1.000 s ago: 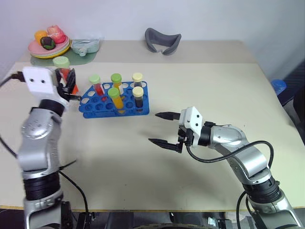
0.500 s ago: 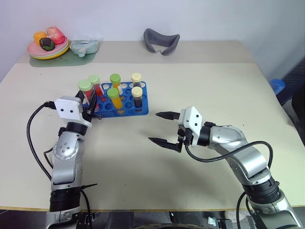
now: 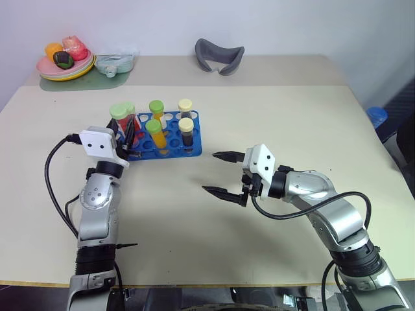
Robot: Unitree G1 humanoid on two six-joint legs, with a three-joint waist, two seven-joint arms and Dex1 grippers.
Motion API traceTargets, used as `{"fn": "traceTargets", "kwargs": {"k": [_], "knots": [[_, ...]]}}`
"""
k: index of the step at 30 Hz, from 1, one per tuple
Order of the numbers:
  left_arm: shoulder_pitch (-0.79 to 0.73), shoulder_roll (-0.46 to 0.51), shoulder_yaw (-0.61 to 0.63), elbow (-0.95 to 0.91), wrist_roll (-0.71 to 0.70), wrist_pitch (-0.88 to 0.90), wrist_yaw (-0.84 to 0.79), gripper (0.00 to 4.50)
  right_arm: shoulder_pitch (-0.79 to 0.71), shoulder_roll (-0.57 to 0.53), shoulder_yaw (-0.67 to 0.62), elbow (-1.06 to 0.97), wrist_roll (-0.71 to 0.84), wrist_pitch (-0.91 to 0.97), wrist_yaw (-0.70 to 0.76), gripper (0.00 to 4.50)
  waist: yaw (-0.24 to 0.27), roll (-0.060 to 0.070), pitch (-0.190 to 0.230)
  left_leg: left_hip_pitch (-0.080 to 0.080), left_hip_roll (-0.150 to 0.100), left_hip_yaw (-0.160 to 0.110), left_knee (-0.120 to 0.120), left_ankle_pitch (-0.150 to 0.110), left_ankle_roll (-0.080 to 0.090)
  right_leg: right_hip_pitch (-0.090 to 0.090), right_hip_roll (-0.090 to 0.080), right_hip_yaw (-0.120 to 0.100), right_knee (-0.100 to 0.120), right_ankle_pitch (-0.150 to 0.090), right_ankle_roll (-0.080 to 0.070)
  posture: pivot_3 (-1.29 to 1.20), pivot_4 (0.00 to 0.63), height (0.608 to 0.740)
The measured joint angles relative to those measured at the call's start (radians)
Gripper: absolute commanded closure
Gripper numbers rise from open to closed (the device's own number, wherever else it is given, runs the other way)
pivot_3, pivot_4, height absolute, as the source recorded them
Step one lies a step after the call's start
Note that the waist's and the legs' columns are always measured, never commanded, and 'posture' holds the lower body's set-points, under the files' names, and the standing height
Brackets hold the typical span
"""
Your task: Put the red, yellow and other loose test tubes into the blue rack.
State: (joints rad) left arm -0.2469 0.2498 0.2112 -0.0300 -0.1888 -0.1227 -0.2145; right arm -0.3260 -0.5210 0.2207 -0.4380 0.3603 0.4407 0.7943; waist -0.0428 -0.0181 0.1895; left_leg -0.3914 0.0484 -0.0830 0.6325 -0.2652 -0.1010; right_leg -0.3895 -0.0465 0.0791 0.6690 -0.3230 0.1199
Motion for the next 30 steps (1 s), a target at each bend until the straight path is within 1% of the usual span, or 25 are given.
{"fn": "traceTargets", "kwargs": {"k": [7, 14, 30], "knots": [[0.049, -0.006, 0.0, -0.082, -0.021, 0.051, 0.002, 3.13, 0.007, 0.0, 0.0, -0.005, 0.0, 0.002, -0.005, 0.25, 0.0, 0.0, 0.0, 0.0, 0.0, 0.0, 0.0, 0.0, 0.0, 0.0, 0.0, 0.0, 0.0, 0.0, 0.0, 0.0, 0.15, 0.74], [0.05, -0.013, 0.001, -0.122, -0.03, 0.113, 0.023, 3.13, 0.007, 0.001, 0.0, -0.011, 0.0, 0.002, -0.004, 0.25, 0.0, 0.0, 0.0, 0.0, 0.0, 0.0, 0.0, 0.0, 0.0, 0.0, 0.0, 0.0, 0.0, 0.0, 0.0, 0.0, 0.15, 0.74], [0.015, -0.03, -0.01, -0.058, 0.015, 0.106, 0.061, 3.13, 0.007, 0.003, 0.0, -0.011, 0.0, 0.002, -0.006, 0.25, 0.001, 0.0, 0.0, 0.0, 0.0, 0.0, 0.0, 0.0, 0.0, 0.0, 0.0, 0.0, 0.0, 0.0, 0.0, 0.0, 0.15, 0.74]]}}
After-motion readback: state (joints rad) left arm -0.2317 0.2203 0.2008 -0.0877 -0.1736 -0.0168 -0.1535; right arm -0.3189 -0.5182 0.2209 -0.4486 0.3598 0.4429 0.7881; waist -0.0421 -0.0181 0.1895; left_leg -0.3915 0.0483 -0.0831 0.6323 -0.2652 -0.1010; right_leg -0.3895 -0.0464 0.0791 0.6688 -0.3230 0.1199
